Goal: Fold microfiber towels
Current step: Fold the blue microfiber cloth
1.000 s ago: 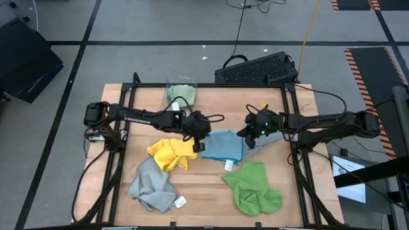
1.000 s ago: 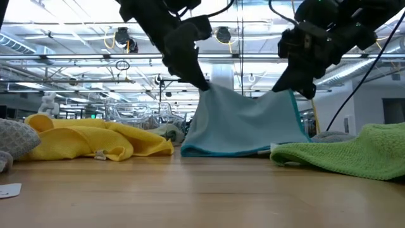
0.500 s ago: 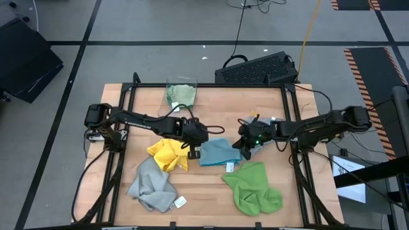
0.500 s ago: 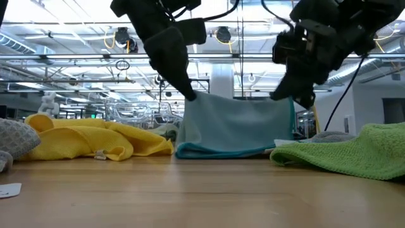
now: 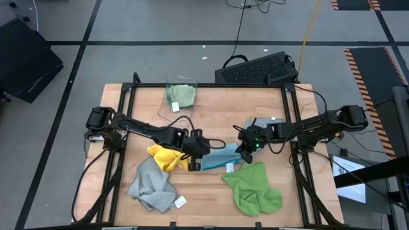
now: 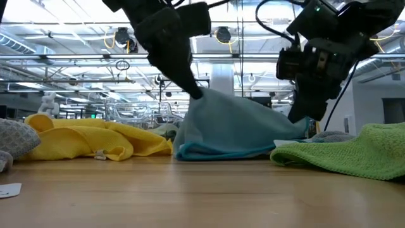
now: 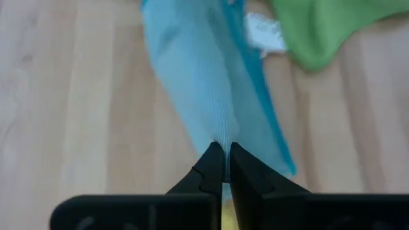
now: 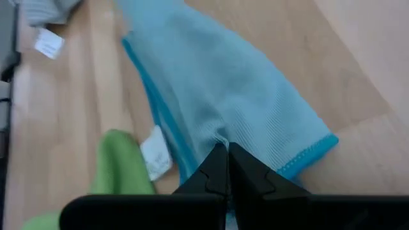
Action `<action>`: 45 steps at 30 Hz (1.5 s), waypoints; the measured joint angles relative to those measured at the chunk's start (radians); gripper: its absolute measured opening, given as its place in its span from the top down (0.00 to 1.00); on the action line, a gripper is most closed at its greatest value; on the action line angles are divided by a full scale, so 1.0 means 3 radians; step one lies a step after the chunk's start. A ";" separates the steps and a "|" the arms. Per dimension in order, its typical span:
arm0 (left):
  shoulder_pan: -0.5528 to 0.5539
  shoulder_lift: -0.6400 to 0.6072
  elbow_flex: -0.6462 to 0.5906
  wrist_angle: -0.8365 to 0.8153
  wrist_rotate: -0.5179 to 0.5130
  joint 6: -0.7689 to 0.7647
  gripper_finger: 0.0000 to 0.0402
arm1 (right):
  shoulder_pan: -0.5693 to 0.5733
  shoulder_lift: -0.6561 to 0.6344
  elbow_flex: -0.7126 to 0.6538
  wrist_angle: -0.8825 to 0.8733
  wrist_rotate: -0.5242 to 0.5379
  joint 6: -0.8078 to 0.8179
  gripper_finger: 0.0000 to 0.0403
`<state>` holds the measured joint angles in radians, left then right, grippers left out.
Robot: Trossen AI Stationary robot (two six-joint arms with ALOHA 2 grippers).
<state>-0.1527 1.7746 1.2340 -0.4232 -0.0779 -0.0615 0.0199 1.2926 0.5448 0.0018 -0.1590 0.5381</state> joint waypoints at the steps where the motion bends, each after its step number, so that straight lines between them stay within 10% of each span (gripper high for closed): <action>1: -0.0016 0.0018 0.0001 0.0031 0.0002 -0.0006 0.95 | -0.0002 0.0000 -0.0001 -0.0003 -0.0005 -0.0014 1.00; 9: -0.0103 0.0198 -0.0002 0.0087 0.0170 -0.0167 0.97 | 0.0009 -0.0001 -0.0001 0.0104 -0.0104 -0.0079 0.99; 22: -0.0046 0.0239 -0.0002 0.0096 0.0902 -0.0837 0.72 | -0.0017 -0.0035 -0.0003 -0.0056 -0.0710 0.0028 0.74; 36: 0.0341 0.0173 0.0001 0.0407 0.0805 -0.1299 0.61 | -0.0161 -0.0389 0.0001 -0.0204 -0.0699 0.0171 0.64; 45: 0.0428 0.0542 -0.0006 0.0425 0.0607 -0.1316 0.38 | -0.0178 -0.0532 0.0000 -0.0405 -0.0688 0.0146 0.64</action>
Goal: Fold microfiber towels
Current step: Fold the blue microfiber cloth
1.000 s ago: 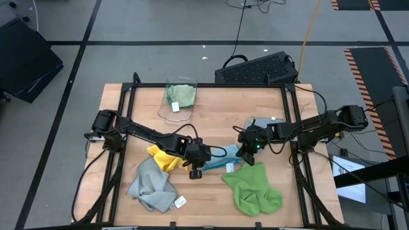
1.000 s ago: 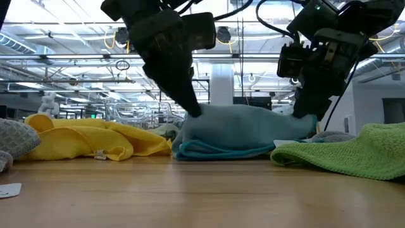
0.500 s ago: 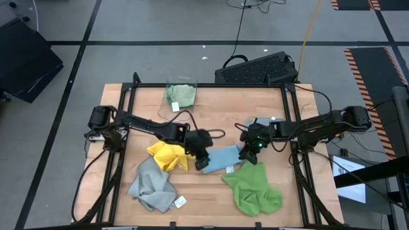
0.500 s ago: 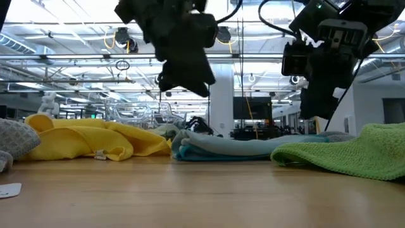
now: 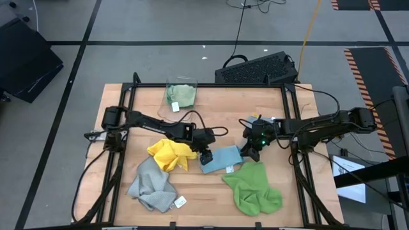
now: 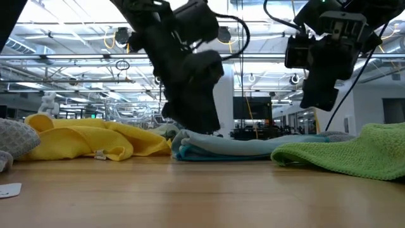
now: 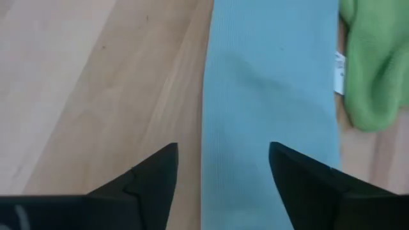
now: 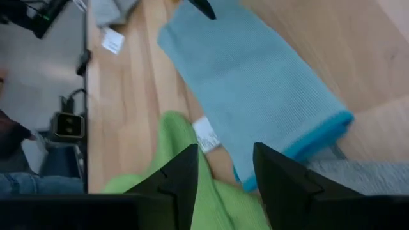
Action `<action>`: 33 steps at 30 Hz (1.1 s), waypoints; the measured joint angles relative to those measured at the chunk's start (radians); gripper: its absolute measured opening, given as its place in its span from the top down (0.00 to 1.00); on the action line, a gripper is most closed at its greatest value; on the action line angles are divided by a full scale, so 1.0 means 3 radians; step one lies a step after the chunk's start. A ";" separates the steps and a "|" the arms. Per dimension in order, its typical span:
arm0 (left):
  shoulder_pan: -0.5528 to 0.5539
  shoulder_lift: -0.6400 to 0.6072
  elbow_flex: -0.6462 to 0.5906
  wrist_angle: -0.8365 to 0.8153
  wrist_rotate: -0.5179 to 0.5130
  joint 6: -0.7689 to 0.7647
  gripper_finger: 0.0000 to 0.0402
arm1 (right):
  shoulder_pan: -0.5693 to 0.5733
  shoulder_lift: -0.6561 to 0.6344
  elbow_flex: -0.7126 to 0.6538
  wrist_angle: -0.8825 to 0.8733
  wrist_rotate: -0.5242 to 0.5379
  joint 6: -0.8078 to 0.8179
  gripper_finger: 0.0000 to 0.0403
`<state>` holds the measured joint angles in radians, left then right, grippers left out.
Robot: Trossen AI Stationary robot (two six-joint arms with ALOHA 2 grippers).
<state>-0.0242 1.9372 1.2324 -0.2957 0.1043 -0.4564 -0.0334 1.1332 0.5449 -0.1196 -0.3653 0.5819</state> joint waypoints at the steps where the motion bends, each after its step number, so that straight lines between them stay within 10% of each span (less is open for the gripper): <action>1: 0.0002 0.0026 0.0002 0.0020 0.0001 0.0000 0.37 | 0.0000 0.0000 -0.0005 -0.0011 -0.0001 -0.0001 0.64; 9: 0.0011 0.0191 0.0019 -0.0178 0.0117 0.0098 0.44 | -0.0001 0.0001 -0.0003 0.0018 0.0132 -0.0103 0.64; 21: -0.0158 0.0295 0.0013 0.0075 0.0163 0.0804 0.96 | -0.0117 0.0000 -0.0004 0.0157 0.0397 -0.0046 0.64; 33: -0.0152 -0.0088 -0.0005 0.0076 -0.0345 0.1139 0.97 | -0.0312 0.0381 0.0000 0.0997 0.0145 -0.0216 0.63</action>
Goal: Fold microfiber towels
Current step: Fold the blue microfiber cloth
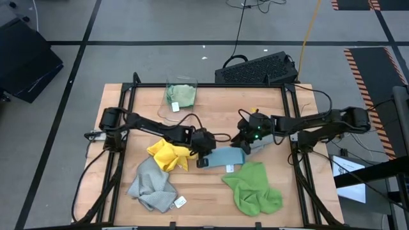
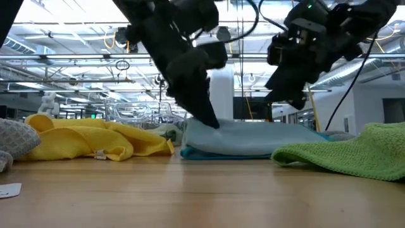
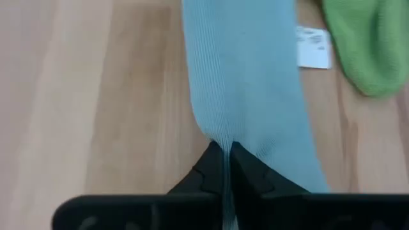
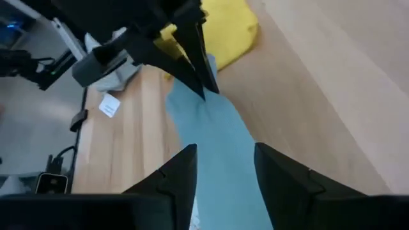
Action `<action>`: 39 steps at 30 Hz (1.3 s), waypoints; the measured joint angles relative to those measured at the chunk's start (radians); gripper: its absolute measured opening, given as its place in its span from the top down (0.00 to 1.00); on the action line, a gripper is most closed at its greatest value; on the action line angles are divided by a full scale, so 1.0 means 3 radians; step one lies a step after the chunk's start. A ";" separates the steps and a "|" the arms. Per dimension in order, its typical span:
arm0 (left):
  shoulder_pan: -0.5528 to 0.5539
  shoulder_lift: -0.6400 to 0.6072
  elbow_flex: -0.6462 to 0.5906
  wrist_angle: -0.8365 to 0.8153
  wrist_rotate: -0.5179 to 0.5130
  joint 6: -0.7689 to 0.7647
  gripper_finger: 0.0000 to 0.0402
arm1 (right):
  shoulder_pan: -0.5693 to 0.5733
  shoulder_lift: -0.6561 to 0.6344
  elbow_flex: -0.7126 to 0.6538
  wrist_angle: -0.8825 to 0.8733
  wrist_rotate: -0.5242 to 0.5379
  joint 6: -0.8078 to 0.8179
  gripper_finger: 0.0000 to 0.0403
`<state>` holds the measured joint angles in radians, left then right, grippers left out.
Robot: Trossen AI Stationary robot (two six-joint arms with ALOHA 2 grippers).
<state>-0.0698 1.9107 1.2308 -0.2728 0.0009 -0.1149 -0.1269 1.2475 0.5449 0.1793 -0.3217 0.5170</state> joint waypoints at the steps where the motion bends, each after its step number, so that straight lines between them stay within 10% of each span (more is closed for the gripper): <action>1: -0.0002 -0.0023 0.0000 -0.0005 -0.0009 0.0054 0.96 | -0.0019 0.0073 -0.0001 0.0098 -0.0055 -0.0050 0.61; 18: -0.0002 -0.0134 0.0005 -0.0061 0.0035 0.0355 0.98 | -0.0230 0.1415 0.0000 0.1223 -0.0939 -0.0347 0.43; 29: 0.0044 -0.0136 0.0005 -0.0087 0.0165 -0.0139 0.94 | -0.0203 0.1428 -0.0003 0.1230 -0.1130 -0.0363 0.95; 39: 0.0066 -0.0738 0.0011 -0.0229 -0.0271 -0.0464 0.63 | -0.0204 0.0843 -0.0003 0.1179 -0.1486 0.0150 0.98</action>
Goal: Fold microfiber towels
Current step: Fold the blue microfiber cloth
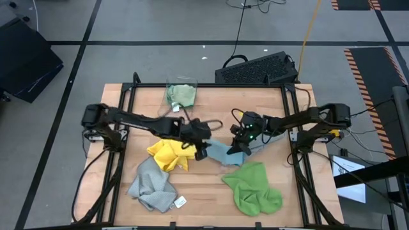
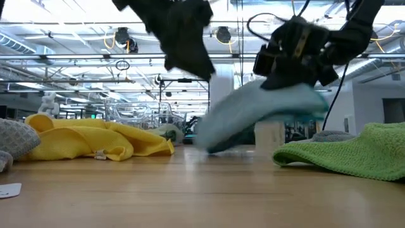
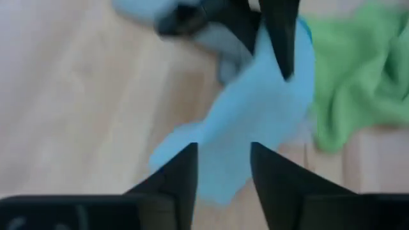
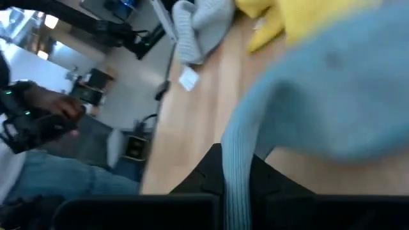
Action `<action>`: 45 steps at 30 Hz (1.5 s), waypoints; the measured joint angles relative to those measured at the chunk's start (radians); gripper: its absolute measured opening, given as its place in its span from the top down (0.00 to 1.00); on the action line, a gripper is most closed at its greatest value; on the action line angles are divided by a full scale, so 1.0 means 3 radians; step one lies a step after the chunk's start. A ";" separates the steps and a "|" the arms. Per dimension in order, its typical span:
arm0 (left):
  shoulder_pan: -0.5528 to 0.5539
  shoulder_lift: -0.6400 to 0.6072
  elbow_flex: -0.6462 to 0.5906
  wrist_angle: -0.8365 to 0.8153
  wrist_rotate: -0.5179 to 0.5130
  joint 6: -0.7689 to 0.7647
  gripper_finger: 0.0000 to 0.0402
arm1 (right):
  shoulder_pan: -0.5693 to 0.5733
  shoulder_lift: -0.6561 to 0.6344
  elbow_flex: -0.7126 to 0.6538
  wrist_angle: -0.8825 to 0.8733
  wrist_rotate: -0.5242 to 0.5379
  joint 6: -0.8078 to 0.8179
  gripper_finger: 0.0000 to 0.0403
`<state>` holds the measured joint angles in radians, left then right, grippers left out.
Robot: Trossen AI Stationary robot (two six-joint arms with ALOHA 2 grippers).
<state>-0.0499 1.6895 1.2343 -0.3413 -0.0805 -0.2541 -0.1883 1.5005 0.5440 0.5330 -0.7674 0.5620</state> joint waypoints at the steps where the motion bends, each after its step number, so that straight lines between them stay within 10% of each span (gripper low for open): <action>1: 0.0023 -0.0092 0.0000 0.0022 0.0000 0.0001 0.60 | 0.0000 -0.0061 -0.0002 0.0010 -0.0024 0.0065 0.98; 23: -0.0058 -0.0781 -0.0007 0.0272 -0.0676 -0.0990 0.46 | 0.0001 -0.1342 0.0001 0.0029 0.0687 0.0955 0.98; 45: -0.0738 -0.0391 0.0448 0.0934 -0.2013 0.0430 0.12 | -0.0032 -0.1676 0.0326 0.0090 0.1289 0.1478 0.98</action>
<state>-0.2714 1.5720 1.3688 -0.0613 -0.6845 -0.1251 -0.1978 0.9977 0.6417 0.5600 -0.3807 1.0054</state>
